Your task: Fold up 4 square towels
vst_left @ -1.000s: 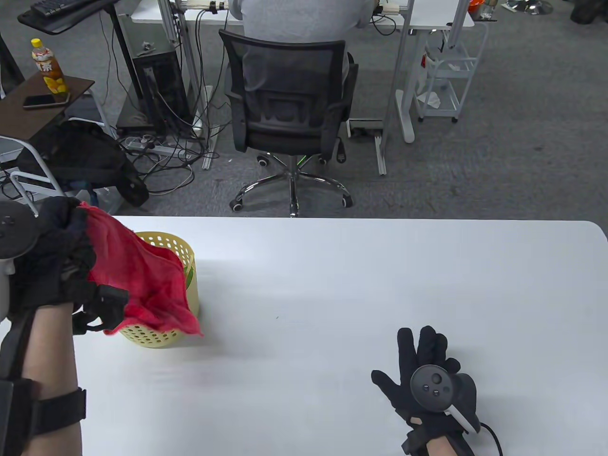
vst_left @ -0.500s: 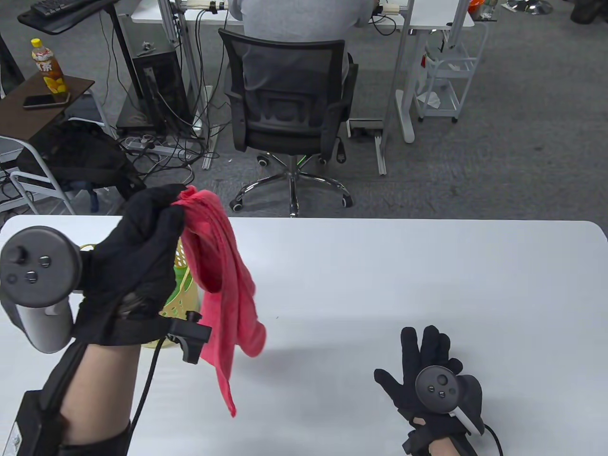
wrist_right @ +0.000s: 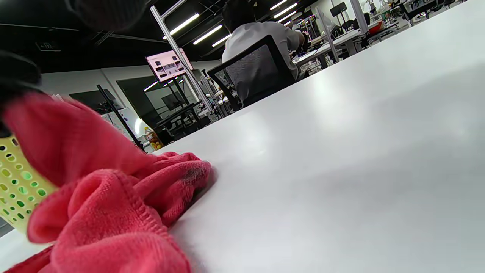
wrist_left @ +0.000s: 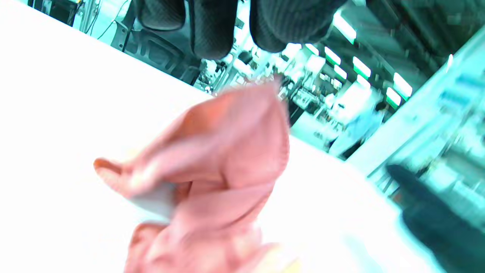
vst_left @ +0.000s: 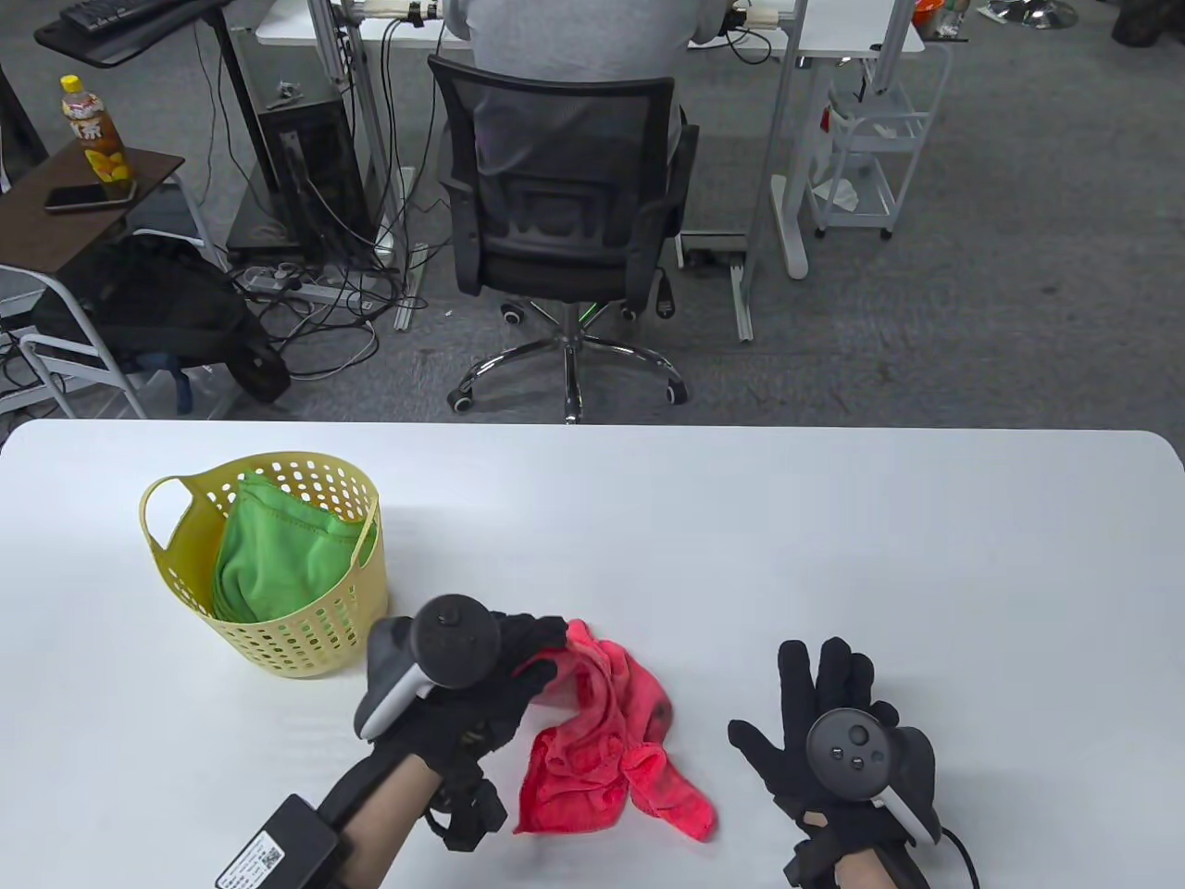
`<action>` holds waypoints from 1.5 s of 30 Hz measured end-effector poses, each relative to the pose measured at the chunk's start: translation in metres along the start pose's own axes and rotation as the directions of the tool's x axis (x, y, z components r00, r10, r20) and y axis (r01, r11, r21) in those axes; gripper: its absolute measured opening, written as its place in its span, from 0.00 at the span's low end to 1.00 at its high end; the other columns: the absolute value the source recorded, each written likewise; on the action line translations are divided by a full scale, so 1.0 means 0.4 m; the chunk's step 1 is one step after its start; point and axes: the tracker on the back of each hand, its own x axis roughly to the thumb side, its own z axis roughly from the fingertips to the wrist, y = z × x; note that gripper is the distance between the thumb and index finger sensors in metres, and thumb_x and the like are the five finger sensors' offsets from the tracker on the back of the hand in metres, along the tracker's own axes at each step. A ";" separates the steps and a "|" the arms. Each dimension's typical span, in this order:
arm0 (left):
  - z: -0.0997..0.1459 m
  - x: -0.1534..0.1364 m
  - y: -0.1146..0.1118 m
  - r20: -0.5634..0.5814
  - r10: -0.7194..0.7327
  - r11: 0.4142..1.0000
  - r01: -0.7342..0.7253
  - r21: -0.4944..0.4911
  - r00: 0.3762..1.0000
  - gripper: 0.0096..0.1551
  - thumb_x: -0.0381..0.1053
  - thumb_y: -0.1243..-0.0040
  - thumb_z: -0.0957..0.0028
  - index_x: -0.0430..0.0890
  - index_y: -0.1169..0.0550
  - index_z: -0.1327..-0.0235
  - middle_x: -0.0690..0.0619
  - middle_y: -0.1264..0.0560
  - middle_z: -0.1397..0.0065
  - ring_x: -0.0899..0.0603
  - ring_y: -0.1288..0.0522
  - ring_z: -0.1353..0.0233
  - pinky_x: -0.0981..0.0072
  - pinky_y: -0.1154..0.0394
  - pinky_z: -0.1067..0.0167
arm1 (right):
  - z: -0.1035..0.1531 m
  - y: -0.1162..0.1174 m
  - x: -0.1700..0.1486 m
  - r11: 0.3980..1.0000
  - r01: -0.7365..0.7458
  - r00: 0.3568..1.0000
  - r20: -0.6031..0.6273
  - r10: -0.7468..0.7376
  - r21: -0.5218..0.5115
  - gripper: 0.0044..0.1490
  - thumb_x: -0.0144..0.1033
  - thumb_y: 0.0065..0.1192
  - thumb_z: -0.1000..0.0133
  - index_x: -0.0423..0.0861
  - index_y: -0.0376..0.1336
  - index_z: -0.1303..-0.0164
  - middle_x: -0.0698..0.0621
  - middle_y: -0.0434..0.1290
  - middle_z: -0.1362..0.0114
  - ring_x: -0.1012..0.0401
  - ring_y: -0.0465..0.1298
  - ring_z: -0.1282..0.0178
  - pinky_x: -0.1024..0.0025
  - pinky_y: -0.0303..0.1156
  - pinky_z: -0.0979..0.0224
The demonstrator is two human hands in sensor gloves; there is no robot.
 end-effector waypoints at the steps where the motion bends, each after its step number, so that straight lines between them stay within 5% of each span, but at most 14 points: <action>1: 0.000 -0.011 -0.019 -0.009 -0.019 0.999 0.019 0.042 1.000 0.31 0.57 0.43 0.43 0.61 0.29 0.23 0.51 0.32 0.16 0.33 0.40 0.13 0.30 0.51 0.19 | 0.000 0.002 0.000 1.000 -0.003 1.000 0.000 0.003 0.003 0.61 0.60 0.53 0.42 0.38 0.31 0.16 0.19 0.24 0.21 0.24 0.27 0.28 0.17 0.31 0.43; 9: 0.010 -0.071 -0.078 -0.033 -0.103 0.981 0.107 0.165 0.994 0.32 0.61 0.41 0.45 0.57 0.26 0.26 0.50 0.28 0.19 0.33 0.39 0.14 0.29 0.52 0.19 | 0.005 0.001 0.028 1.000 -0.011 1.000 0.019 0.011 0.010 0.61 0.60 0.54 0.42 0.39 0.31 0.15 0.20 0.25 0.21 0.25 0.27 0.28 0.17 0.30 0.43; 12: 0.003 -0.076 -0.107 -0.012 -0.119 0.986 0.119 0.113 0.993 0.30 0.62 0.40 0.46 0.56 0.23 0.30 0.50 0.26 0.21 0.33 0.37 0.15 0.28 0.52 0.20 | 0.016 -0.019 0.061 0.999 0.006 0.998 0.055 -0.004 -0.037 0.59 0.58 0.58 0.42 0.42 0.33 0.15 0.21 0.26 0.19 0.25 0.28 0.27 0.17 0.30 0.42; 17: 0.003 -0.073 -0.090 -0.020 -0.186 0.974 0.187 0.127 0.982 0.29 0.60 0.43 0.44 0.57 0.24 0.29 0.51 0.25 0.23 0.34 0.37 0.14 0.29 0.52 0.19 | 0.024 -0.066 0.169 0.999 0.041 0.982 0.183 -0.038 -0.011 0.58 0.55 0.62 0.42 0.47 0.35 0.14 0.21 0.30 0.17 0.25 0.33 0.23 0.17 0.31 0.41; 21: 0.002 -0.081 -0.076 -0.020 -0.138 0.981 0.139 0.133 0.990 0.33 0.61 0.43 0.44 0.58 0.29 0.23 0.52 0.25 0.24 0.35 0.35 0.15 0.29 0.52 0.19 | -0.004 -0.096 0.295 0.997 -0.058 0.952 0.298 0.073 -0.059 0.56 0.52 0.67 0.44 0.47 0.42 0.14 0.23 0.35 0.15 0.25 0.38 0.21 0.16 0.32 0.40; 26: -0.004 -0.098 -0.068 -0.032 -0.083 0.989 0.086 0.116 0.996 0.39 0.60 0.43 0.43 0.58 0.37 0.17 0.52 0.27 0.23 0.36 0.34 0.16 0.30 0.50 0.19 | -0.088 0.003 0.396 0.942 -0.305 0.886 0.404 0.228 0.136 0.56 0.50 0.70 0.45 0.50 0.42 0.14 0.25 0.34 0.14 0.27 0.35 0.21 0.17 0.34 0.36; 32: -0.003 -0.112 -0.058 -0.054 -0.101 0.984 0.108 0.138 0.993 0.36 0.60 0.43 0.44 0.55 0.33 0.20 0.52 0.25 0.24 0.36 0.33 0.17 0.31 0.49 0.19 | -0.146 0.141 0.372 0.840 -0.507 0.822 0.400 0.405 0.191 0.52 0.46 0.72 0.46 0.51 0.48 0.16 0.26 0.36 0.14 0.28 0.36 0.20 0.17 0.34 0.35; 41: -0.001 -0.062 -0.107 -0.002 -0.119 0.993 0.119 0.027 0.993 0.27 0.65 0.45 0.44 0.50 0.14 0.46 0.51 0.12 0.48 0.38 0.18 0.34 0.38 0.37 0.22 | -0.142 0.149 0.311 0.914 -0.406 0.835 0.395 0.382 -0.027 0.25 0.41 0.70 0.46 0.52 0.72 0.37 0.31 0.51 0.13 0.31 0.46 0.18 0.19 0.38 0.33; 45: -0.004 -0.048 -0.150 -0.001 -0.071 0.995 0.071 -0.071 0.997 0.31 0.65 0.47 0.44 0.47 0.13 0.44 0.50 0.11 0.47 0.37 0.17 0.34 0.38 0.37 0.23 | -0.141 0.146 0.298 0.925 -0.377 0.849 0.380 0.367 -0.052 0.24 0.39 0.68 0.45 0.46 0.74 0.41 0.32 0.59 0.15 0.32 0.52 0.18 0.18 0.40 0.33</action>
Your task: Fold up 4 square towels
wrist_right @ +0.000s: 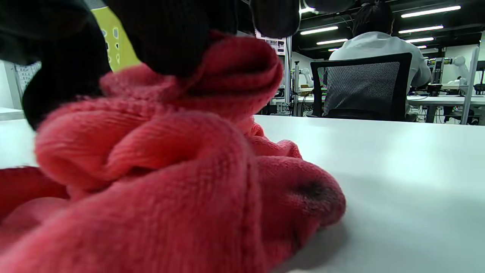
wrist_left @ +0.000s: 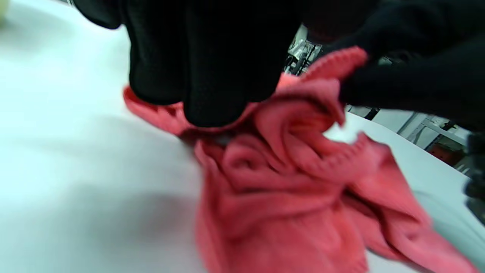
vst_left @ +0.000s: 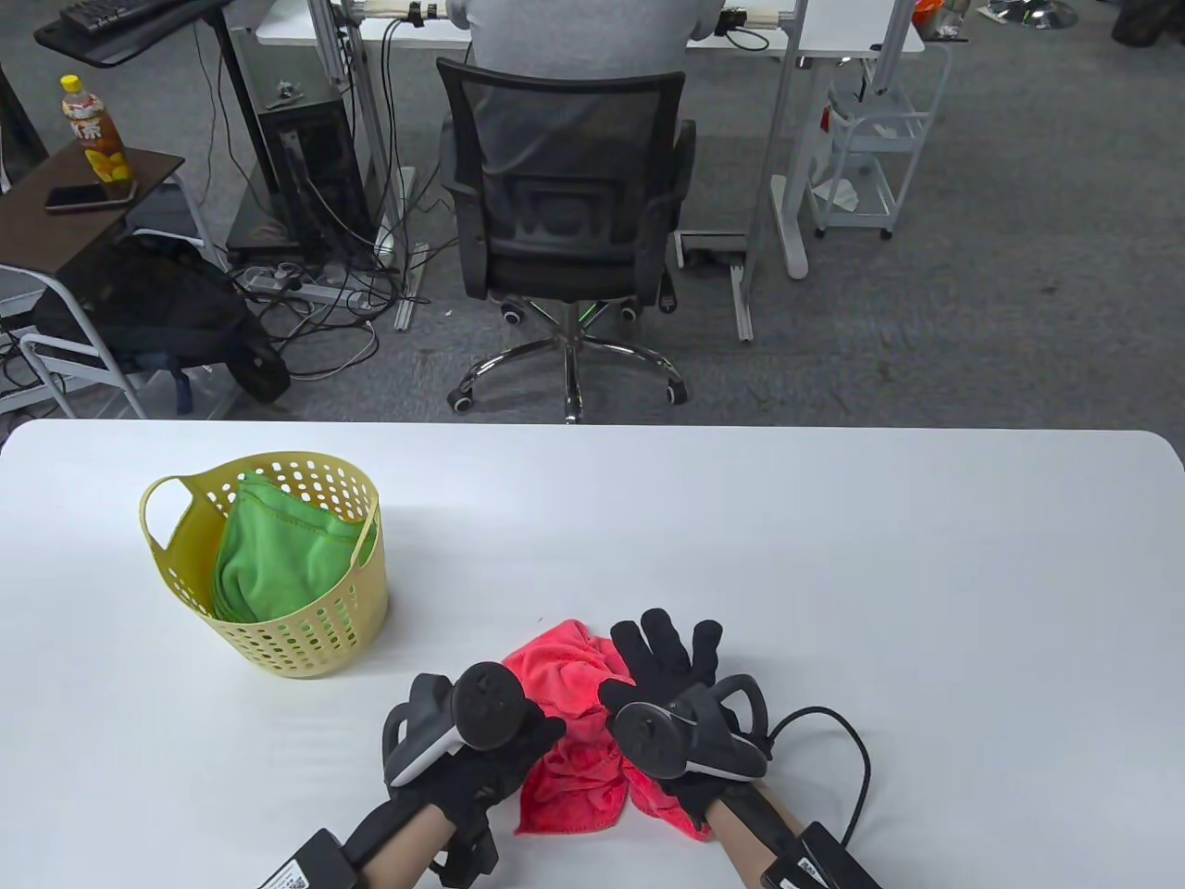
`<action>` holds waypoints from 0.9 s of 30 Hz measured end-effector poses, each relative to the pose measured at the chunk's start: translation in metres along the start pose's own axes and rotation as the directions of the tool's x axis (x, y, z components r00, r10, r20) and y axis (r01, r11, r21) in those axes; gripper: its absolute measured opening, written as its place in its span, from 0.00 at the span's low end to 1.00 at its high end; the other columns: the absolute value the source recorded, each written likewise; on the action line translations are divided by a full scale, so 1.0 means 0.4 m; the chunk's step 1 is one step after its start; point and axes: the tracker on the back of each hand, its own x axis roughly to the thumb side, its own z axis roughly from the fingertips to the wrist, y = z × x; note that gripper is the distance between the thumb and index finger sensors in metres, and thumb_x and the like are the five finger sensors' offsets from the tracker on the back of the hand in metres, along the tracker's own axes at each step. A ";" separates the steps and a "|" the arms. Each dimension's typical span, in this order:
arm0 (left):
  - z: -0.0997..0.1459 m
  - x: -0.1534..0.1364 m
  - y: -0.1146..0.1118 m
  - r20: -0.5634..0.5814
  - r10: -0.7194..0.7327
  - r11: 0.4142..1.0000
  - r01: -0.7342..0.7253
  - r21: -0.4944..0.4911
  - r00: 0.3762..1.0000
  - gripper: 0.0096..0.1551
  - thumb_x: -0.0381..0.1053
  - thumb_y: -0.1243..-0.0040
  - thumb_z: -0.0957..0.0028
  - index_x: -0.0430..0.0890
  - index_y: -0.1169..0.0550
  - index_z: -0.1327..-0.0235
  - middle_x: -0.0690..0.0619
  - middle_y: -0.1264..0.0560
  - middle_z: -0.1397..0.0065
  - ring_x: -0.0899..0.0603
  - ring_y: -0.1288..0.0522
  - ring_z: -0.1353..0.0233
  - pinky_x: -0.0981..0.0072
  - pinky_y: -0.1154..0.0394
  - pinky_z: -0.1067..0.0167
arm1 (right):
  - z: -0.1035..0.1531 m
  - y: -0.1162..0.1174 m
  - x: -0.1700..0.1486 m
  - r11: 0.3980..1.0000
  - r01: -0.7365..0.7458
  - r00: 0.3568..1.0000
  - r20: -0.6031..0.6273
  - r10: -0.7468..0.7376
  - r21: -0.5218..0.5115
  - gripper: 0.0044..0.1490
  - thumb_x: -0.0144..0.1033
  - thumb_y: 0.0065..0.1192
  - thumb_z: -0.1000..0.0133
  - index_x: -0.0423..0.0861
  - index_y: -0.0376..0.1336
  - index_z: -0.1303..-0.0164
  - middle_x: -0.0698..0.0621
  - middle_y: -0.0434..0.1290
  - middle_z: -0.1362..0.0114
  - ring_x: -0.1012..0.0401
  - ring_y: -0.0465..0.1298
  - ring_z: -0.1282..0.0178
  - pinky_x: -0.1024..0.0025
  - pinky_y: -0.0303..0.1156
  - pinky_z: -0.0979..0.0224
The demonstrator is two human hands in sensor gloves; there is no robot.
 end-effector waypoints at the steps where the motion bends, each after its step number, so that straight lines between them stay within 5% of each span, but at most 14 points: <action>1: -0.003 0.000 -0.011 -0.003 0.024 1.000 -0.024 -0.005 1.000 0.33 0.65 0.48 0.44 0.47 0.14 0.42 0.49 0.12 0.45 0.37 0.18 0.32 0.37 0.37 0.23 | 0.002 -0.004 -0.003 0.998 0.053 0.999 -0.012 -0.053 -0.023 0.24 0.38 0.68 0.45 0.43 0.74 0.41 0.32 0.61 0.16 0.31 0.53 0.19 0.18 0.41 0.33; 5: -0.007 -0.014 -0.025 0.019 0.195 0.981 -0.195 -0.004 0.981 0.38 0.67 0.56 0.46 0.49 0.19 0.34 0.50 0.15 0.38 0.37 0.22 0.27 0.36 0.41 0.21 | 0.013 -0.029 -0.008 0.923 0.373 0.924 -0.053 -0.379 -0.095 0.24 0.38 0.68 0.44 0.39 0.75 0.43 0.31 0.63 0.18 0.31 0.55 0.20 0.18 0.42 0.34; 8: -0.007 -0.027 -0.018 0.045 0.449 0.893 -0.447 -0.049 0.892 0.42 0.70 0.58 0.48 0.48 0.22 0.30 0.50 0.17 0.35 0.37 0.24 0.25 0.36 0.42 0.20 | 0.017 -0.036 0.004 0.818 0.565 0.820 -0.038 -0.571 -0.107 0.24 0.38 0.68 0.44 0.39 0.75 0.44 0.30 0.63 0.18 0.31 0.55 0.20 0.18 0.42 0.34; 10: -0.006 -0.035 -0.011 0.033 0.561 0.827 -0.559 -0.055 0.827 0.43 0.72 0.54 0.50 0.46 0.20 0.33 0.50 0.16 0.37 0.37 0.23 0.27 0.36 0.41 0.21 | 0.017 -0.034 0.011 0.777 0.626 0.777 -0.032 -0.629 -0.072 0.25 0.37 0.65 0.43 0.37 0.73 0.42 0.30 0.62 0.18 0.31 0.55 0.20 0.18 0.42 0.35; 14: -0.006 -0.045 0.002 0.043 0.608 0.794 -0.605 -0.068 0.793 0.29 0.59 0.44 0.44 0.44 0.18 0.38 0.52 0.13 0.43 0.41 0.19 0.30 0.37 0.39 0.21 | 0.017 -0.033 0.009 0.752 0.654 0.753 -0.020 -0.657 -0.076 0.28 0.43 0.62 0.42 0.36 0.71 0.42 0.28 0.60 0.17 0.29 0.53 0.20 0.17 0.40 0.35; 16: -0.003 -0.034 0.002 0.061 0.587 0.809 -0.584 -0.068 0.807 0.28 0.58 0.43 0.45 0.44 0.17 0.40 0.53 0.12 0.45 0.43 0.18 0.31 0.37 0.39 0.21 | 0.015 -0.034 0.015 0.779 0.627 0.778 -0.026 -0.627 -0.032 0.34 0.50 0.67 0.46 0.36 0.69 0.42 0.28 0.59 0.17 0.29 0.52 0.20 0.16 0.40 0.35; 21: 0.005 -0.014 0.009 0.102 0.510 0.860 -0.507 -0.055 0.854 0.26 0.54 0.44 0.46 0.44 0.17 0.41 0.52 0.13 0.46 0.42 0.19 0.30 0.36 0.39 0.21 | 0.014 -0.051 0.016 0.804 0.593 0.804 0.021 -0.594 0.043 0.23 0.40 0.64 0.43 0.35 0.74 0.52 0.31 0.64 0.18 0.30 0.52 0.19 0.17 0.41 0.34; 24: 0.033 -0.003 0.070 0.134 0.236 0.961 -0.251 0.115 0.963 0.25 0.52 0.42 0.47 0.46 0.17 0.40 0.53 0.13 0.50 0.44 0.17 0.35 0.39 0.38 0.21 | 0.033 -0.107 -0.017 0.915 0.372 0.921 -0.059 -0.385 -0.158 0.21 0.36 0.64 0.42 0.33 0.76 0.55 0.32 0.67 0.20 0.31 0.56 0.19 0.16 0.41 0.33; 25: 0.053 -0.006 0.106 0.089 0.088 0.964 -0.108 0.242 0.992 0.25 0.52 0.41 0.47 0.47 0.17 0.39 0.53 0.13 0.50 0.44 0.18 0.34 0.39 0.38 0.21 | 0.049 -0.148 -0.046 0.946 0.171 0.969 -0.125 -0.212 -0.277 0.21 0.36 0.65 0.43 0.34 0.77 0.56 0.32 0.68 0.20 0.32 0.58 0.19 0.17 0.41 0.33; 27: 0.088 -0.021 0.165 -0.022 -0.066 0.917 0.069 0.393 0.998 0.24 0.51 0.41 0.47 0.48 0.18 0.38 0.54 0.13 0.49 0.45 0.19 0.32 0.39 0.39 0.20 | 0.090 -0.223 -0.103 0.913 -0.055 0.960 -0.272 -0.063 -0.403 0.21 0.37 0.64 0.43 0.36 0.78 0.55 0.34 0.68 0.20 0.33 0.60 0.20 0.18 0.43 0.32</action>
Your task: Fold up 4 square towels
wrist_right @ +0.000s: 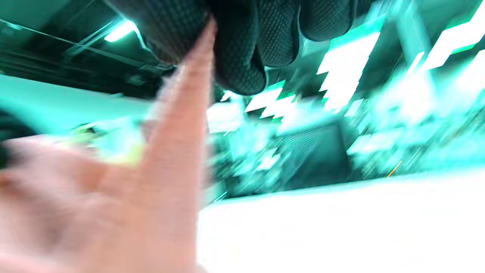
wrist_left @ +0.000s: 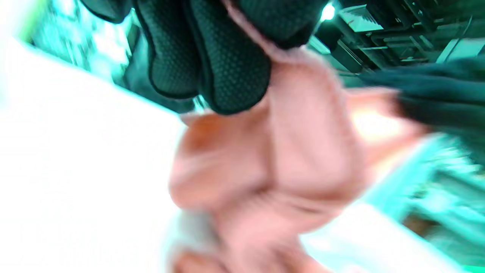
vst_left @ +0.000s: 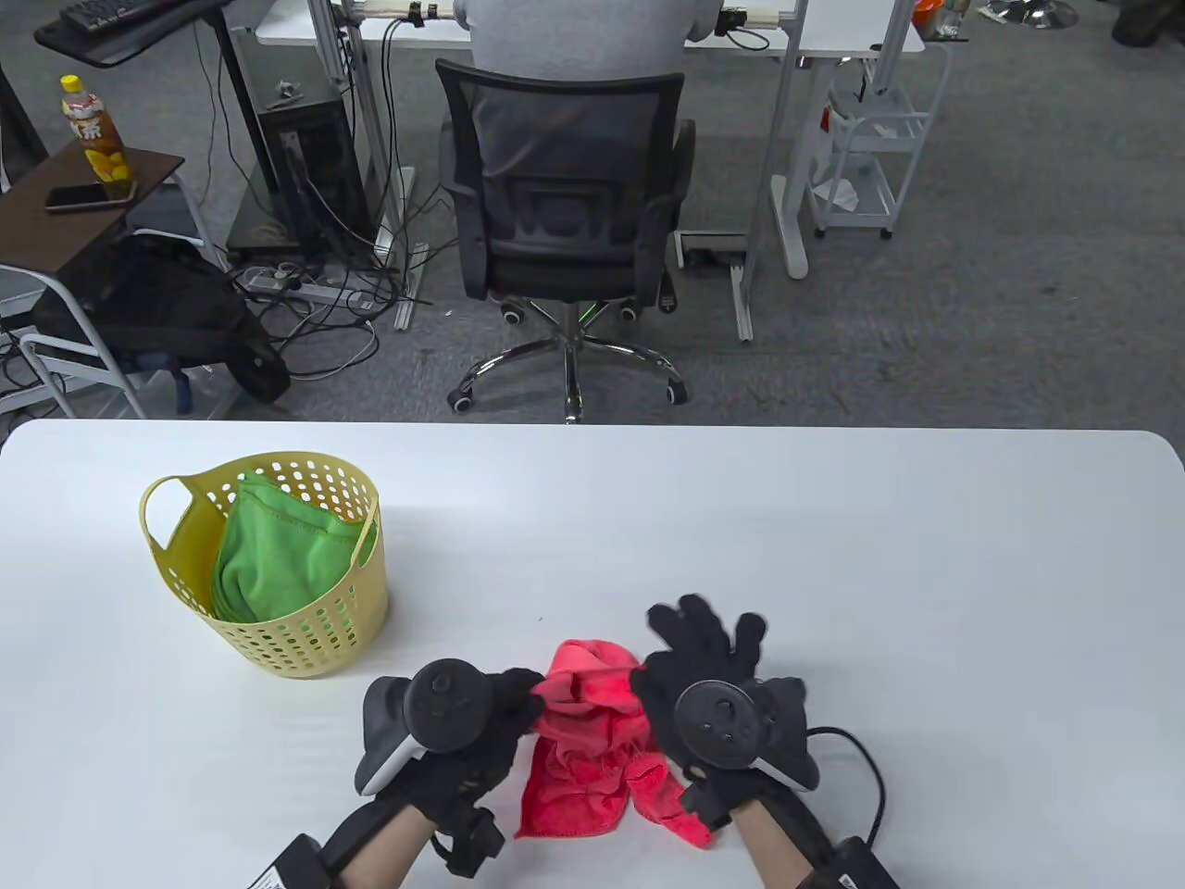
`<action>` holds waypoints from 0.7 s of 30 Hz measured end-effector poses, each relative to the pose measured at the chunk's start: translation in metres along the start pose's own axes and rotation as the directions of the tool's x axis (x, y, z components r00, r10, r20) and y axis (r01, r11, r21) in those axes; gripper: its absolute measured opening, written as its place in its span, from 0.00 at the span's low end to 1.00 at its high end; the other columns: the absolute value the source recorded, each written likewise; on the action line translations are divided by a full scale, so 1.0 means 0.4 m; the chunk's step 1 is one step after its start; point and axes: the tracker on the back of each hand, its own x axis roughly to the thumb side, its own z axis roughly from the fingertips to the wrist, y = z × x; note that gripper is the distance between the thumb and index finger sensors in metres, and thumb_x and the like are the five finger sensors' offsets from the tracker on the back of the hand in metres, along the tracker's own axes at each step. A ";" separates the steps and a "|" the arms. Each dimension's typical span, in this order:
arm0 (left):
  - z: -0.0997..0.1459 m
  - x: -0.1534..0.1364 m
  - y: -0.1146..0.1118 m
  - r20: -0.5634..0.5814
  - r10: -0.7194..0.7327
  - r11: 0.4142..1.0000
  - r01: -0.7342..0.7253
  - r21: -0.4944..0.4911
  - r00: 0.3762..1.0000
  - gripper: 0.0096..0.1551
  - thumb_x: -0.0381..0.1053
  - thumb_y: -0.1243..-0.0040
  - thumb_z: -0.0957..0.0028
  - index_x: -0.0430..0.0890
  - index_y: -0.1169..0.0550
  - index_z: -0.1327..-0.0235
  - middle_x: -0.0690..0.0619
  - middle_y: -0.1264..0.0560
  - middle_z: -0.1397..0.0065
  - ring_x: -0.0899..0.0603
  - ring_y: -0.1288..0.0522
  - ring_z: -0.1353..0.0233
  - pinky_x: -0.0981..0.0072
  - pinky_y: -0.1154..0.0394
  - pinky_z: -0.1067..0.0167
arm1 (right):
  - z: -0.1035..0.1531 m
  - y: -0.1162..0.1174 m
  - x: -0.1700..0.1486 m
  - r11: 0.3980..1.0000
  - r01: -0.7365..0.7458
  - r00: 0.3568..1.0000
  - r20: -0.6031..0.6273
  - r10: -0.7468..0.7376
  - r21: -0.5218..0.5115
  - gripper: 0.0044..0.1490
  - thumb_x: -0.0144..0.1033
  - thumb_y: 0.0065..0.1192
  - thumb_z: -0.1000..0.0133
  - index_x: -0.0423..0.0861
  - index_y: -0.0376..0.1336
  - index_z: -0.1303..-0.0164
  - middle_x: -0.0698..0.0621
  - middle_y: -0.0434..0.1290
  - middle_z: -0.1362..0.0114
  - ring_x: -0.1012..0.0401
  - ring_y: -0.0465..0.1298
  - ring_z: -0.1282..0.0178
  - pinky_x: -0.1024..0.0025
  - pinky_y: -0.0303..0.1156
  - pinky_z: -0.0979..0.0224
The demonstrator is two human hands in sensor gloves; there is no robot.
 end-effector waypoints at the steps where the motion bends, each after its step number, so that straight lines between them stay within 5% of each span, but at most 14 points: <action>1: 0.007 -0.018 0.048 -0.054 -0.055 0.994 0.060 0.090 0.997 0.24 0.51 0.41 0.47 0.49 0.18 0.38 0.54 0.14 0.48 0.45 0.19 0.31 0.39 0.39 0.19 | 0.000 -0.053 -0.042 0.996 -0.015 0.997 -0.075 0.008 -0.091 0.21 0.36 0.64 0.43 0.35 0.78 0.54 0.33 0.68 0.20 0.33 0.60 0.20 0.18 0.43 0.32; 6: 0.062 -0.062 0.220 -0.149 -0.010 0.957 0.053 0.285 0.989 0.25 0.51 0.40 0.45 0.49 0.19 0.35 0.55 0.14 0.45 0.45 0.20 0.28 0.37 0.42 0.17 | 0.038 -0.252 -0.174 0.918 0.162 0.926 -0.265 -0.268 -0.362 0.24 0.31 0.57 0.42 0.31 0.73 0.46 0.28 0.63 0.19 0.29 0.55 0.20 0.16 0.41 0.33; 10: 0.108 -0.017 0.327 -0.023 -0.037 0.940 0.043 0.338 0.999 0.25 0.51 0.38 0.46 0.47 0.18 0.36 0.54 0.13 0.47 0.45 0.19 0.30 0.37 0.41 0.18 | 0.078 -0.374 -0.139 0.840 0.298 0.906 -0.144 -0.399 -0.453 0.23 0.30 0.57 0.41 0.32 0.72 0.44 0.28 0.63 0.19 0.29 0.56 0.20 0.16 0.41 0.33; 15: 0.143 0.034 0.455 -0.105 -0.234 0.852 0.255 0.456 0.967 0.26 0.56 0.38 0.46 0.48 0.17 0.37 0.55 0.13 0.46 0.45 0.20 0.28 0.36 0.42 0.17 | 0.113 -0.518 -0.093 0.774 0.367 0.900 -0.012 -0.435 -0.515 0.23 0.30 0.62 0.42 0.34 0.71 0.41 0.29 0.63 0.18 0.30 0.56 0.19 0.17 0.42 0.31; 18: 0.088 0.057 0.484 -0.187 -0.327 0.839 0.376 0.393 0.926 0.26 0.60 0.40 0.46 0.50 0.16 0.41 0.55 0.13 0.47 0.44 0.20 0.28 0.36 0.42 0.17 | 0.052 -0.518 -0.090 0.819 0.315 0.917 -0.068 -0.392 -0.479 0.23 0.29 0.62 0.42 0.34 0.71 0.41 0.29 0.62 0.17 0.30 0.56 0.19 0.17 0.43 0.31; 21: -0.030 0.051 0.458 -0.228 -0.418 0.849 0.467 0.246 0.879 0.24 0.55 0.42 0.45 0.53 0.18 0.38 0.56 0.15 0.43 0.45 0.22 0.25 0.34 0.44 0.17 | -0.048 -0.449 -0.121 0.896 0.256 0.914 -0.211 -0.347 -0.362 0.22 0.29 0.61 0.42 0.36 0.72 0.41 0.28 0.62 0.17 0.30 0.55 0.19 0.17 0.42 0.31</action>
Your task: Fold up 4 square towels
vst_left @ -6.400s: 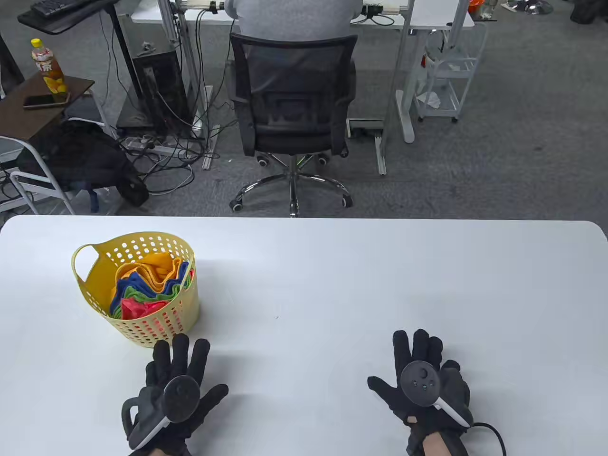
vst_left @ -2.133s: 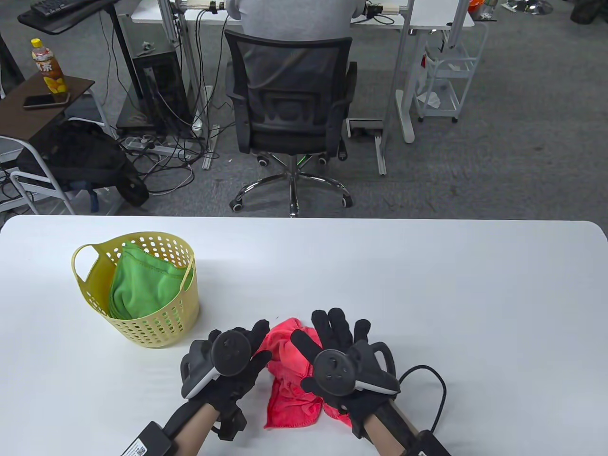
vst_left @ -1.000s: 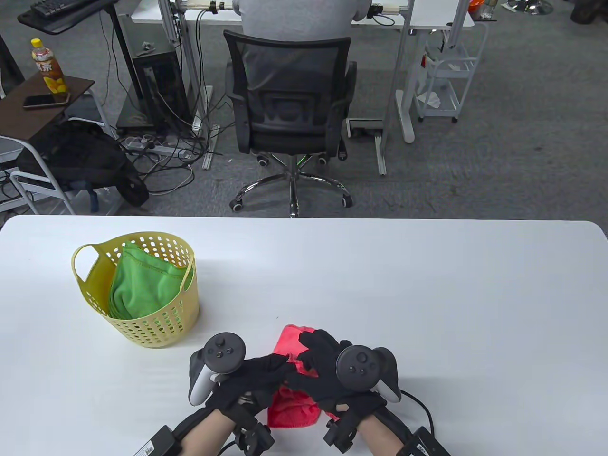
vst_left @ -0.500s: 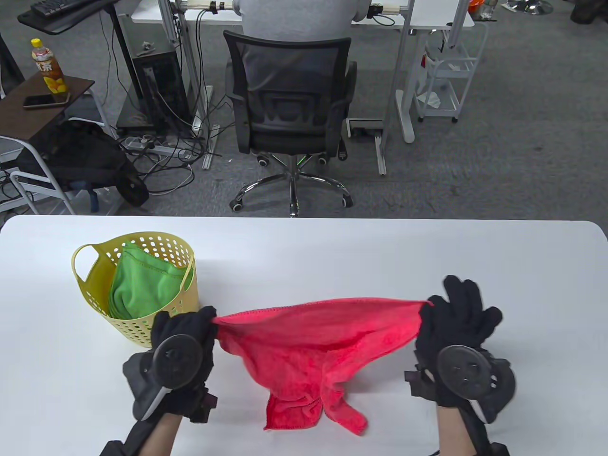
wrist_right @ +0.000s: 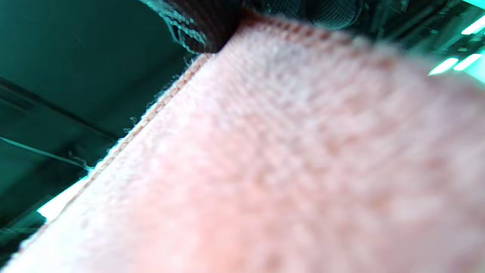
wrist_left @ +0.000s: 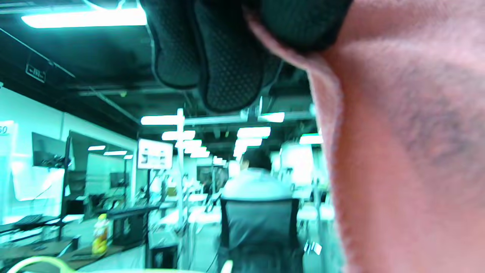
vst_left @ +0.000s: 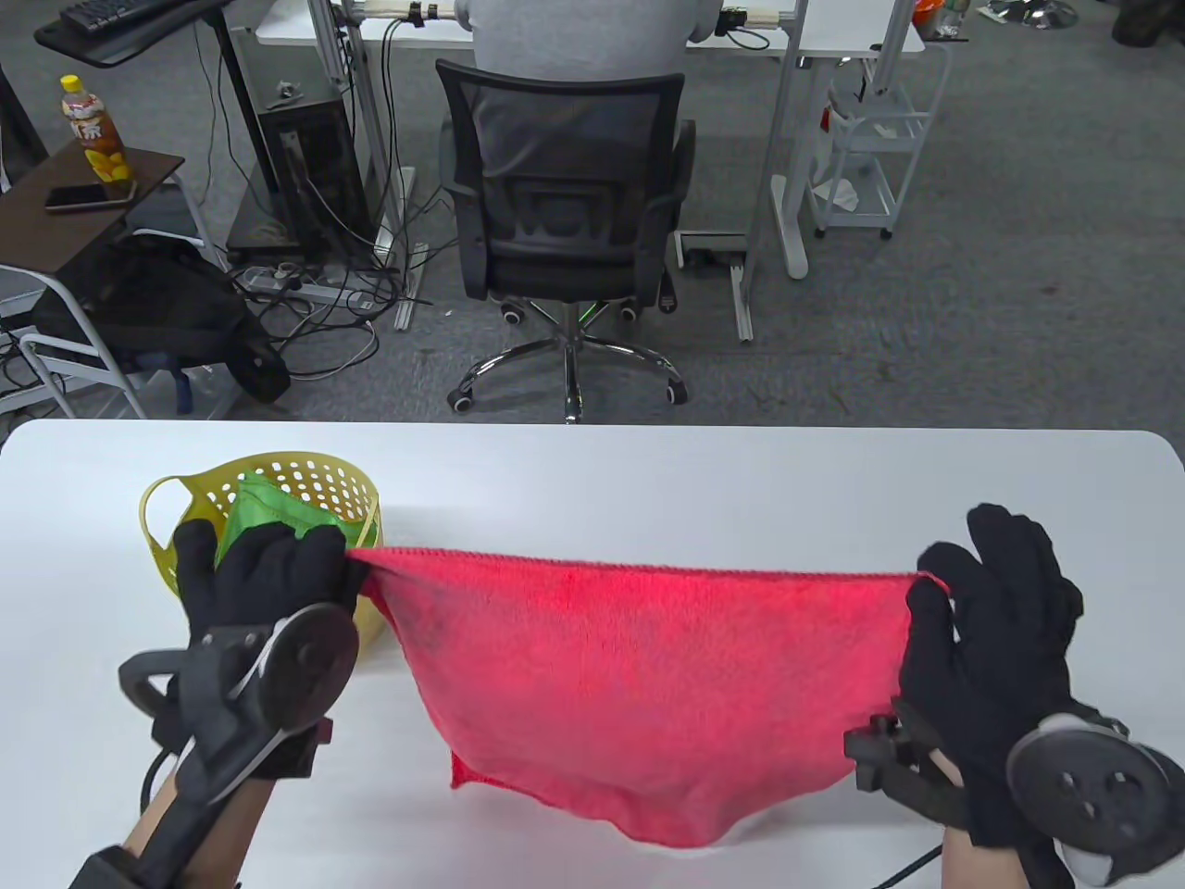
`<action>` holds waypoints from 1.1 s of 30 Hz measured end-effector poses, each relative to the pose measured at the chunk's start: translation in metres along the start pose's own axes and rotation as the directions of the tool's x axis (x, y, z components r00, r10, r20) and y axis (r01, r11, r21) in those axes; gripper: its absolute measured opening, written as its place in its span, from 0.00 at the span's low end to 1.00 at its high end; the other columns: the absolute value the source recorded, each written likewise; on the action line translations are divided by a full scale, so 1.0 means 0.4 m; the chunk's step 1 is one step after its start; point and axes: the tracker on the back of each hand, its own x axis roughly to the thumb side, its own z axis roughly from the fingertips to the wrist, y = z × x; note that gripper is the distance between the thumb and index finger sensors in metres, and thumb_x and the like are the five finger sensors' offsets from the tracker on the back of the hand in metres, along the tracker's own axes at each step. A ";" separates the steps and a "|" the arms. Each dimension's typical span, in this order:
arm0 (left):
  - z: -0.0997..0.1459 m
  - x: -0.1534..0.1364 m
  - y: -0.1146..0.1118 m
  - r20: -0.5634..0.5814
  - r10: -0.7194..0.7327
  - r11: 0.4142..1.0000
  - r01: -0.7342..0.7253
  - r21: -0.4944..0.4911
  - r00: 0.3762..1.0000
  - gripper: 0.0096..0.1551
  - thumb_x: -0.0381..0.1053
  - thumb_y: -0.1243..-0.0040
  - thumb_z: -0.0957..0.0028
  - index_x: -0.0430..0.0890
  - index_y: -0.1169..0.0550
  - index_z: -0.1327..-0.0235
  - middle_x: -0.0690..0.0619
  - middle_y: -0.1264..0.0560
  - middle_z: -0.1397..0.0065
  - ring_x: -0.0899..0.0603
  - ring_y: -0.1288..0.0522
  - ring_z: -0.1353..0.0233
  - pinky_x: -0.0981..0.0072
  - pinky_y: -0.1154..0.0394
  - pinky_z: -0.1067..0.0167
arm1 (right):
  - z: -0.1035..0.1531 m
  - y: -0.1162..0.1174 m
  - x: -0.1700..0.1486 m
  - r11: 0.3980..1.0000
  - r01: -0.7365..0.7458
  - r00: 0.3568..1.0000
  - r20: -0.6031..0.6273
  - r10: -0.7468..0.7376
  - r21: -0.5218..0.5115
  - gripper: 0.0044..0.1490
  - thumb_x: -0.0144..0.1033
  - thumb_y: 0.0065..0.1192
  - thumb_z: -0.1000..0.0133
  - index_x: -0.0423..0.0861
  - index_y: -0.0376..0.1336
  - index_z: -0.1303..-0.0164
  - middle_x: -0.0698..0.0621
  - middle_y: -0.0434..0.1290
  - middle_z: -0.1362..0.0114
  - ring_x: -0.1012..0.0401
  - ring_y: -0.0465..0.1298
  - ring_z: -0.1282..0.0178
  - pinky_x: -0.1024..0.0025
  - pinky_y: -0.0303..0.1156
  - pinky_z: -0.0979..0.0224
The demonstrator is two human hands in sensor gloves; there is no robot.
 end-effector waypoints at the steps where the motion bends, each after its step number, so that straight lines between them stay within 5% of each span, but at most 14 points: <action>1: -0.042 0.010 -0.031 -0.014 -0.056 0.997 0.055 -0.054 0.998 0.24 0.53 0.43 0.45 0.55 0.20 0.36 0.57 0.16 0.40 0.45 0.23 0.23 0.34 0.45 0.16 | -0.033 0.042 -0.024 0.999 -0.025 0.999 -0.043 0.026 0.026 0.22 0.29 0.61 0.42 0.37 0.73 0.41 0.29 0.62 0.18 0.30 0.56 0.19 0.17 0.43 0.31; 4: -0.138 0.032 -0.078 -0.022 -0.181 0.980 0.178 -0.092 0.983 0.23 0.52 0.43 0.48 0.58 0.21 0.38 0.60 0.17 0.39 0.45 0.24 0.22 0.34 0.45 0.16 | -0.103 0.117 -0.068 0.997 -0.035 0.988 -0.150 0.045 0.067 0.22 0.28 0.62 0.45 0.39 0.75 0.44 0.29 0.63 0.18 0.30 0.56 0.20 0.18 0.44 0.31; 8: -0.184 0.022 0.048 -0.121 -0.155 0.973 0.172 0.150 0.980 0.23 0.53 0.43 0.48 0.57 0.20 0.39 0.60 0.16 0.40 0.45 0.24 0.22 0.35 0.45 0.16 | -0.149 0.044 -0.031 0.991 0.117 0.986 -0.113 -0.124 -0.070 0.22 0.29 0.62 0.46 0.43 0.75 0.44 0.30 0.62 0.18 0.31 0.56 0.20 0.19 0.45 0.30; 11: -0.155 0.001 0.130 -0.110 -0.079 0.956 0.106 0.273 0.991 0.24 0.56 0.41 0.48 0.55 0.19 0.39 0.59 0.16 0.40 0.44 0.24 0.22 0.35 0.45 0.16 | -0.139 -0.016 -0.018 0.972 0.210 0.974 -0.065 -0.217 -0.104 0.22 0.30 0.62 0.46 0.44 0.75 0.44 0.30 0.61 0.17 0.31 0.54 0.19 0.20 0.45 0.30; 14: -0.080 -0.001 0.134 -0.051 -0.130 0.942 0.139 0.306 0.990 0.24 0.56 0.39 0.47 0.54 0.18 0.39 0.57 0.15 0.40 0.44 0.24 0.23 0.35 0.45 0.16 | -0.091 -0.026 -0.049 0.980 0.191 0.980 -0.037 -0.193 -0.051 0.22 0.32 0.64 0.46 0.45 0.75 0.43 0.30 0.60 0.16 0.31 0.53 0.19 0.19 0.44 0.30; 16: -0.013 0.002 0.083 0.008 -0.196 0.948 0.187 0.258 0.981 0.24 0.57 0.38 0.47 0.55 0.18 0.38 0.57 0.15 0.39 0.43 0.25 0.22 0.34 0.45 0.16 | -0.037 0.001 -0.101 0.989 0.137 0.990 -0.046 -0.135 0.054 0.22 0.33 0.66 0.45 0.46 0.76 0.42 0.29 0.58 0.15 0.30 0.51 0.19 0.19 0.42 0.30; 19: 0.108 0.012 -0.078 0.131 -0.243 0.970 0.237 0.059 0.961 0.24 0.57 0.36 0.48 0.57 0.16 0.38 0.57 0.16 0.36 0.42 0.26 0.19 0.33 0.47 0.16 | 0.080 0.086 -0.218 0.950 0.061 0.995 -0.095 -0.034 0.305 0.22 0.34 0.68 0.44 0.46 0.76 0.41 0.27 0.54 0.13 0.28 0.46 0.18 0.18 0.39 0.32; 24: 0.295 0.051 -0.341 0.339 -0.214 0.890 0.326 -0.320 0.916 0.24 0.57 0.36 0.48 0.58 0.16 0.39 0.56 0.16 0.34 0.42 0.27 0.19 0.34 0.48 0.16 | 0.262 0.198 -0.369 0.762 -0.045 0.982 -0.111 0.152 0.646 0.22 0.33 0.68 0.44 0.45 0.77 0.41 0.25 0.51 0.13 0.26 0.43 0.20 0.17 0.37 0.34; 27: 0.377 0.073 -0.391 0.425 -0.207 0.828 0.389 -0.403 0.881 0.24 0.57 0.36 0.48 0.58 0.16 0.38 0.57 0.16 0.34 0.43 0.27 0.19 0.35 0.48 0.16 | 0.335 0.193 -0.405 0.594 -0.042 0.966 -0.119 0.230 0.804 0.22 0.34 0.67 0.43 0.45 0.76 0.40 0.26 0.50 0.12 0.27 0.41 0.19 0.17 0.36 0.34; 31: 0.415 0.077 -0.383 0.454 -0.178 0.812 0.391 -0.434 0.873 0.25 0.59 0.37 0.48 0.58 0.17 0.38 0.57 0.17 0.34 0.43 0.26 0.19 0.35 0.47 0.16 | 0.372 0.169 -0.427 0.549 0.010 0.967 -0.149 0.209 0.836 0.22 0.33 0.67 0.43 0.43 0.76 0.40 0.24 0.51 0.14 0.25 0.42 0.20 0.17 0.36 0.35; 33: 0.399 0.074 -0.375 0.429 -0.163 0.817 0.366 -0.446 0.888 0.26 0.60 0.37 0.48 0.58 0.17 0.37 0.57 0.17 0.34 0.42 0.27 0.19 0.36 0.47 0.15 | 0.362 0.167 -0.429 0.587 0.017 0.961 -0.175 0.213 0.810 0.23 0.33 0.67 0.43 0.42 0.76 0.40 0.23 0.51 0.14 0.25 0.42 0.20 0.17 0.36 0.34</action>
